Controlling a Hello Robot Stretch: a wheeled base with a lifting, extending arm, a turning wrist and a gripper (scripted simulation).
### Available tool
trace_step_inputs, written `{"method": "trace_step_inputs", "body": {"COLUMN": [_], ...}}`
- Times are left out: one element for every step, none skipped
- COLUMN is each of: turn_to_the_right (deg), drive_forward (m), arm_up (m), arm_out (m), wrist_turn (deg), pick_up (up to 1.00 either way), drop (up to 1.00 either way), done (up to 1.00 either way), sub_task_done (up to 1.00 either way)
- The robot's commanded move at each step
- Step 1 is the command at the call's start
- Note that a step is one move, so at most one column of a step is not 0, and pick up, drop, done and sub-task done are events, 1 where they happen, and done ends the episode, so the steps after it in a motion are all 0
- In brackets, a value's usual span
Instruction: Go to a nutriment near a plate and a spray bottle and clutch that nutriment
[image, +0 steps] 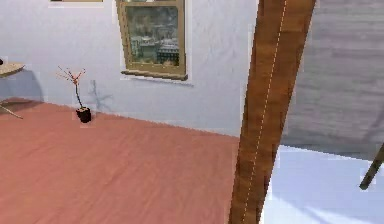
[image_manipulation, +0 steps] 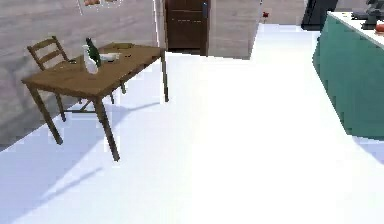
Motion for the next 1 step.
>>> {"method": "trace_step_inputs", "body": {"turn_to_the_right": [45.0], "drive_forward": [0.0], "arm_up": [0.0], "arm_out": [0.0], "wrist_turn": [0.0], "pick_up": [0.0], "drop": [0.0], "done": [0.0], "sub_task_done": [0.0]}}
